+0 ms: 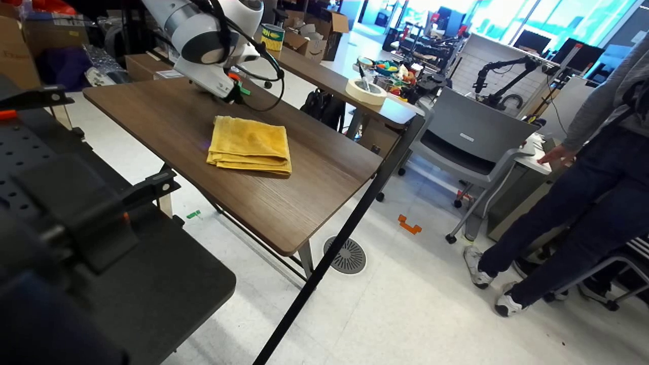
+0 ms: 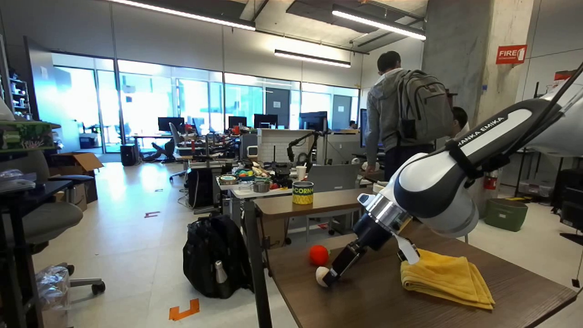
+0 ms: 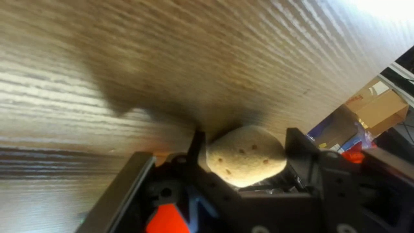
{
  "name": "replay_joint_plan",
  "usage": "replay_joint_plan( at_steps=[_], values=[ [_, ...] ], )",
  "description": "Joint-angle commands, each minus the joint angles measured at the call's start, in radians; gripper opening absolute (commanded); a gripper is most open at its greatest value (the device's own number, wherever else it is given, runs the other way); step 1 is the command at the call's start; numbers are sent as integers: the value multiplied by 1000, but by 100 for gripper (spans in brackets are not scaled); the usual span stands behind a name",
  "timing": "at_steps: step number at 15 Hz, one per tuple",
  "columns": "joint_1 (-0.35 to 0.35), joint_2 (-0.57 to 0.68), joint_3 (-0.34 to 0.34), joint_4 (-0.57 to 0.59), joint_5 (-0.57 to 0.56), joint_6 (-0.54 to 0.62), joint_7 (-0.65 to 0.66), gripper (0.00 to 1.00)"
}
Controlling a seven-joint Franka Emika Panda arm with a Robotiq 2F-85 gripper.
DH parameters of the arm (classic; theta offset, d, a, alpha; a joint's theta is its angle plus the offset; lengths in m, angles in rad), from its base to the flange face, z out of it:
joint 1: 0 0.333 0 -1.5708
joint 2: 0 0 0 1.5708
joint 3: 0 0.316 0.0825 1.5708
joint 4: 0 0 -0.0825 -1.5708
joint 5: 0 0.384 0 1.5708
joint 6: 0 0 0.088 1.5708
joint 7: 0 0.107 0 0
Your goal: Wipe the table with the towel
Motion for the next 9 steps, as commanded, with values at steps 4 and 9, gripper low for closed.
replay_joint_plan(
  at_steps=[4,9],
  values=[
    [10,-311,-107,-228,66,-46,39,100],
    [94,-535,-295,-301,124,-28,182,100]
  ],
)
